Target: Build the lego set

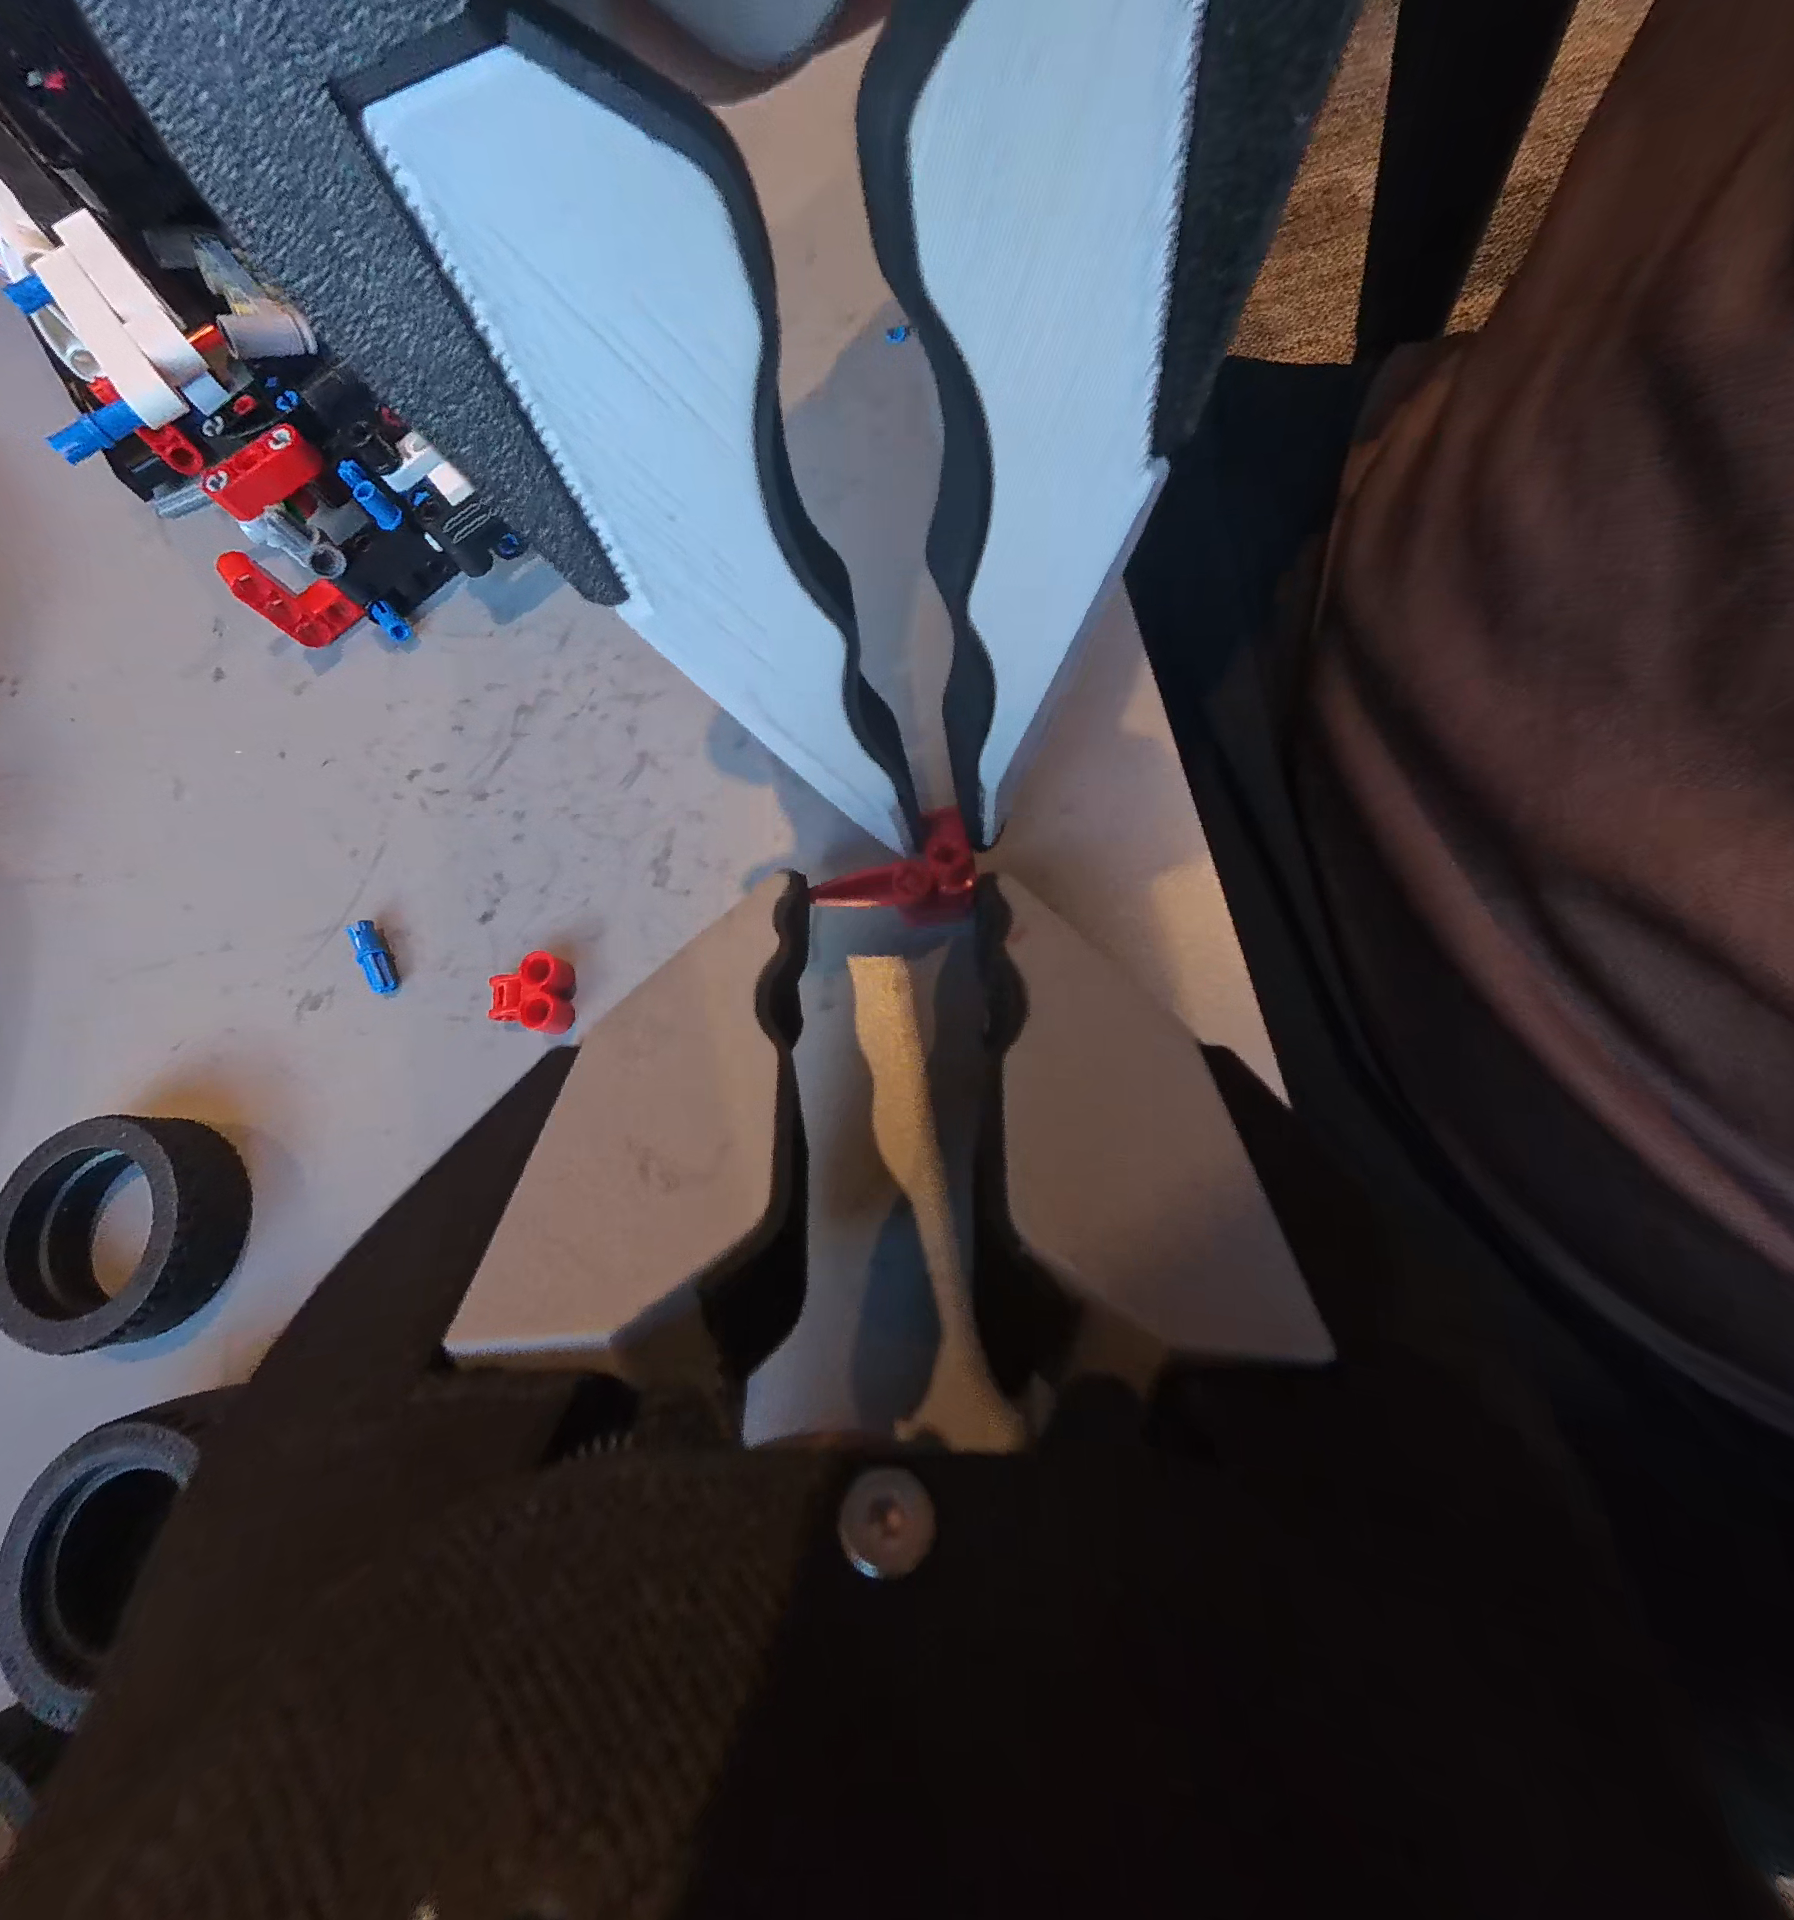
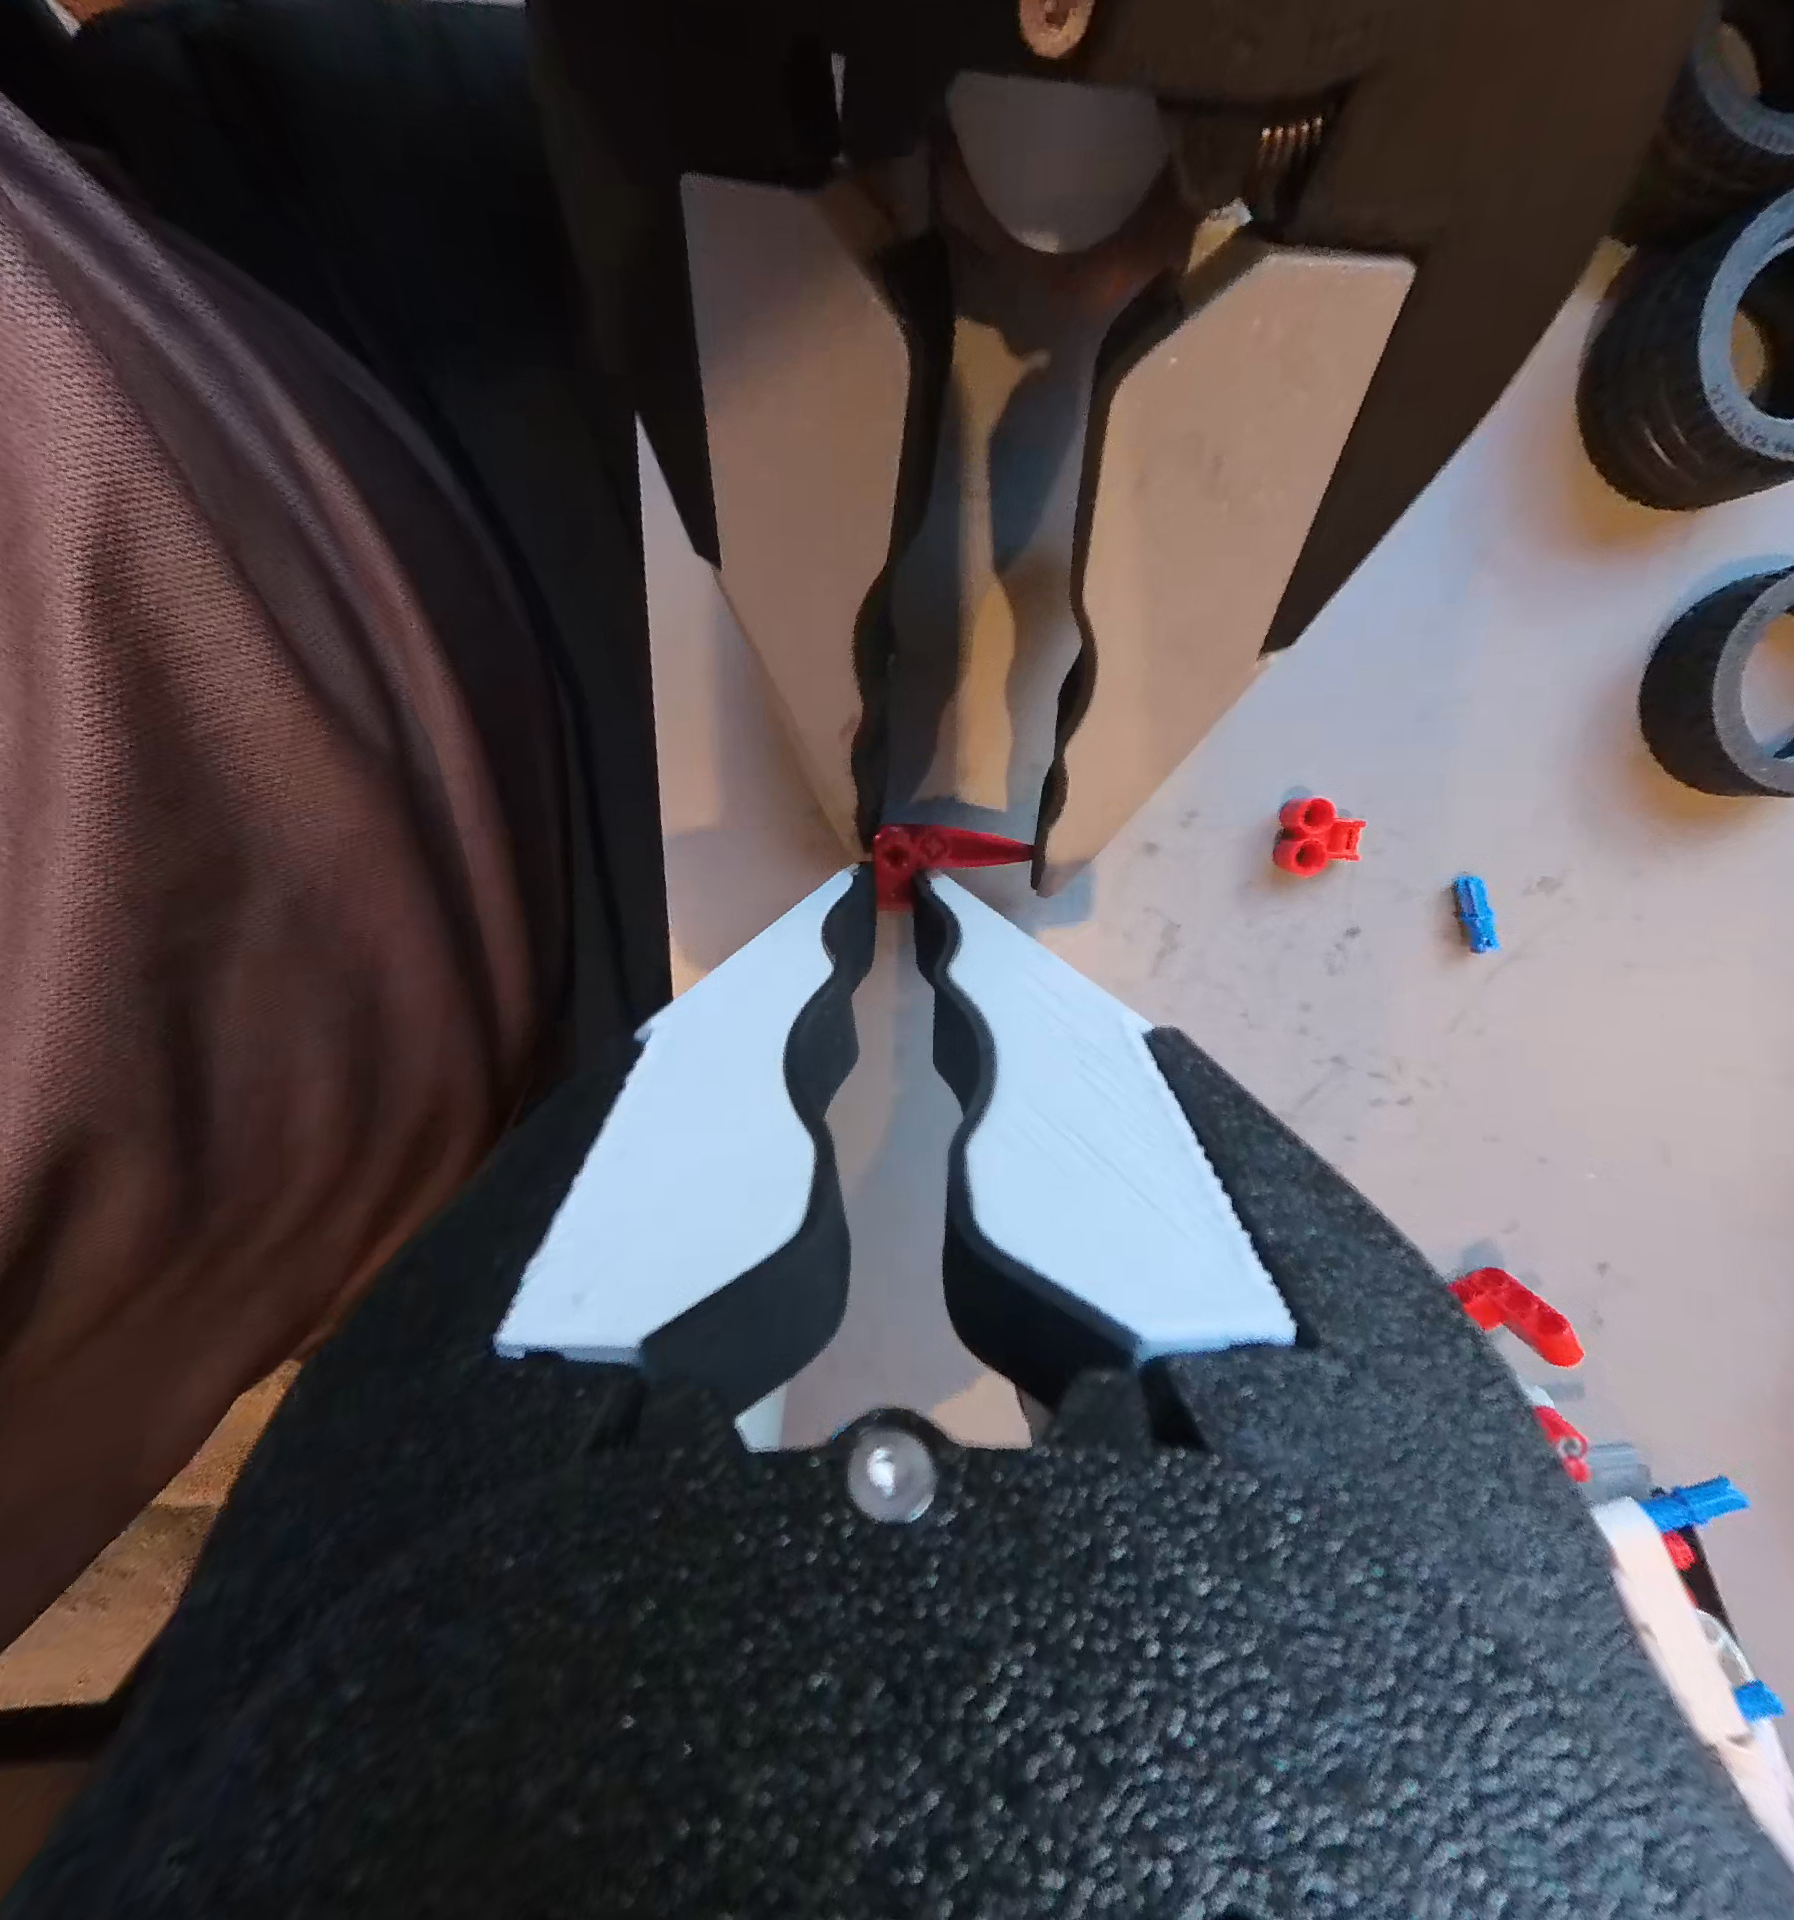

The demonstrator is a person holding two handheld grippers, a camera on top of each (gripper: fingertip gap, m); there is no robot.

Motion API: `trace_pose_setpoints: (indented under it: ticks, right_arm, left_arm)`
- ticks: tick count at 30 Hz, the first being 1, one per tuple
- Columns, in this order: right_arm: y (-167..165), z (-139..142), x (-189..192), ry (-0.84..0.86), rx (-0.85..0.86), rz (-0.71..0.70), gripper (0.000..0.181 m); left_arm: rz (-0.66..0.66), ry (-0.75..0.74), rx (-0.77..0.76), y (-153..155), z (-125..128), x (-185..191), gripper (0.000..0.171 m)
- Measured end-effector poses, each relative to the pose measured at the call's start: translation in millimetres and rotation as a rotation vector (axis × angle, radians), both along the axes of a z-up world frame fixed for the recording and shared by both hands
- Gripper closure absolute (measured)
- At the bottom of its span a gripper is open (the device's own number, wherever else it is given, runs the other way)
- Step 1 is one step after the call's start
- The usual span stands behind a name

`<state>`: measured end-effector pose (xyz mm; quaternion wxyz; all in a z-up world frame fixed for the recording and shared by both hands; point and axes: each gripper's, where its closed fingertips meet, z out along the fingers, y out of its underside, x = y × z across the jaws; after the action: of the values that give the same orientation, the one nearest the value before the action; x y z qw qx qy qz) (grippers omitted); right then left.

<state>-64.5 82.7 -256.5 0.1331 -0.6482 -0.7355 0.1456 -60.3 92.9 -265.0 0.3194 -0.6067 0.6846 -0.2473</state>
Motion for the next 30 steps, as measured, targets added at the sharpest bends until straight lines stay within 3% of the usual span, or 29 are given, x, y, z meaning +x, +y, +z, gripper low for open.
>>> trace_pose_setpoints:
  ticks: [1,12,14,30]
  right_arm:
    - [0,0,-1,0.012,-0.003,-0.010,0.174]
    - [2,15,-1,0.246,-0.032,-0.133,0.174]
    - [2,21,-4,0.270,-0.022,-0.123,0.181]
    - [0,4,-9,0.115,-0.004,-0.068,0.181]
  left_arm:
    - [0.002,0.000,-0.004,0,0,0,0.143]
    - [0.010,-0.003,0.003,0,0,-1,0.142]
    - [0.009,-0.004,0.005,1,0,-1,0.142]
    - [0.011,-0.004,0.011,0,0,-1,0.142]
